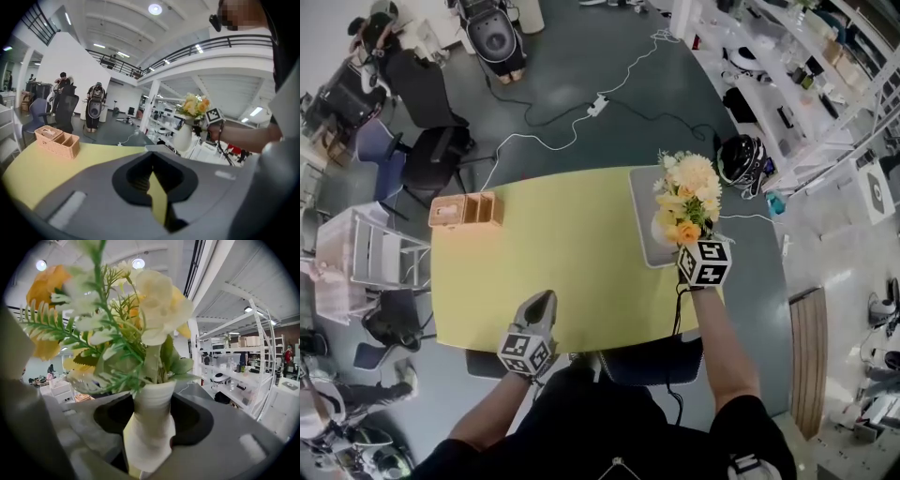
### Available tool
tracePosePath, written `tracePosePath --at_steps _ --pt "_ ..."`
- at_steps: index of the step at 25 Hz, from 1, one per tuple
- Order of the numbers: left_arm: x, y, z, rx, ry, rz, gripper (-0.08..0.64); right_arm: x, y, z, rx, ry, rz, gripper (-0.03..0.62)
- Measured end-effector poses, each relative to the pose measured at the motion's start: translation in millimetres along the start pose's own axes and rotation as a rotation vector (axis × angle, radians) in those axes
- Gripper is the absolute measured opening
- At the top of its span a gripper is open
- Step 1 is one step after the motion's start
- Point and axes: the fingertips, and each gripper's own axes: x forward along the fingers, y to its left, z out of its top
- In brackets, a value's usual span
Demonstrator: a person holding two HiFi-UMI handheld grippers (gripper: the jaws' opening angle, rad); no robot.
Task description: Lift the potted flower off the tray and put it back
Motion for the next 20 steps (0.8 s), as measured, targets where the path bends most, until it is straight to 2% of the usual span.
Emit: tracePosePath --at_steps 8,20 --pt "12.8 1.4 -31.6 -0.029 0.063 0.024 0.008 48.7 -34.1 -22.6 0.000 0.003 -0.010 0.242" --pt "21.9 -8.1 -70.2 -0.053 0.146 0.060 0.008 112.4 -85.9 -77.2 -0.025 0.019 -0.021 0.242"
